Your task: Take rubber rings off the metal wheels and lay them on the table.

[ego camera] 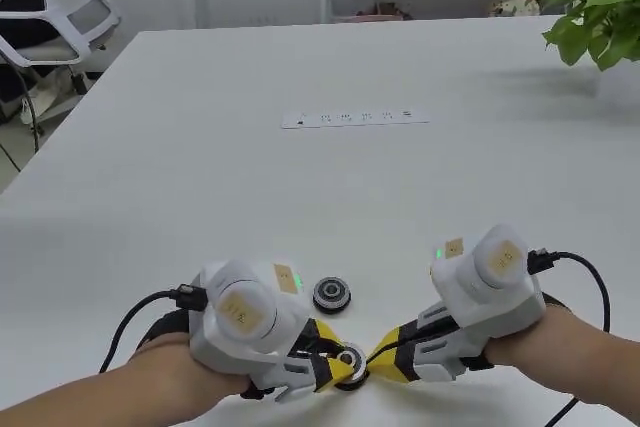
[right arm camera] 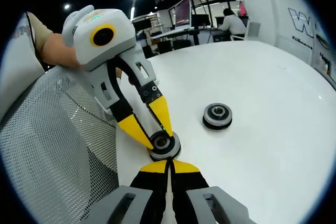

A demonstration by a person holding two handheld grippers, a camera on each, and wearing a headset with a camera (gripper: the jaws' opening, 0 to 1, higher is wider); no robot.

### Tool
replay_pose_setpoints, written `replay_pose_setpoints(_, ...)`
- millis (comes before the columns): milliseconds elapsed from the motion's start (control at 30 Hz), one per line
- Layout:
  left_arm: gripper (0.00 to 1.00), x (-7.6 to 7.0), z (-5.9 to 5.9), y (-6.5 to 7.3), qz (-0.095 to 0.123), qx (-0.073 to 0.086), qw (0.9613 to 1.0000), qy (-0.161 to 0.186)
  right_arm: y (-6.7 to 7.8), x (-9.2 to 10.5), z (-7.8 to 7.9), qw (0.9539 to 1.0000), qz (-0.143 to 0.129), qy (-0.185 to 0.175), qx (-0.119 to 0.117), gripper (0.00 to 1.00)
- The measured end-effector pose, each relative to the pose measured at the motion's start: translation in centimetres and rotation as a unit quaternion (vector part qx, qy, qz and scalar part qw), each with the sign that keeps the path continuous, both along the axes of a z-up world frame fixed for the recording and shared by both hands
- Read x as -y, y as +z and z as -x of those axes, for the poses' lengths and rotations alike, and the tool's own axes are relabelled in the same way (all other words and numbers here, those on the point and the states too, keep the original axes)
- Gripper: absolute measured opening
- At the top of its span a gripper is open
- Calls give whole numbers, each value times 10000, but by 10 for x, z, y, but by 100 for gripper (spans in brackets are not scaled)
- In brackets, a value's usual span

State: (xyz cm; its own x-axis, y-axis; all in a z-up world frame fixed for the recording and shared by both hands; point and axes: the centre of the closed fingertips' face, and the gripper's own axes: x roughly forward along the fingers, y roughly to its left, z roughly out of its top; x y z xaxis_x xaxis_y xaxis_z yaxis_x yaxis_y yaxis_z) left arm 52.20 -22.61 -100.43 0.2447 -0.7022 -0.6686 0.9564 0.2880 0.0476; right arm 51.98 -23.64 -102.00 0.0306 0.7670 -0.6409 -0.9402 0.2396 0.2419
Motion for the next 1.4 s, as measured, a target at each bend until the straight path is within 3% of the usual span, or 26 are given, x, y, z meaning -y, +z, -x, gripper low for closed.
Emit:
replay_pose_setpoints(367, 13, 0, 0, 0, 7, -3, 10000, 5, 3, 2, 0, 9967, -248, -462, -617, 0)
replay_pose_setpoints(633, 13, 0, 0, 0, 13, -2, 10000, 26, -1, -1, 1, 9971, -192, -436, -597, 0)
replay_pose_setpoints(1000, 13, 0, 0, 0, 18, -18, 10000, 70, -3, 0, 0, 9989, -133, -266, -365, 0)
replay_pose_setpoints(1333, 13, 0, -1, 0, 2, 1, 10000, 66, -3, 0, 1, 9990, -110, -264, -346, 0)
replay_pose_setpoints(1400, 13, 0, 0, 0, -10, 13, 10000, 54, -2, 0, 0, 9975, -216, -399, -540, 0)
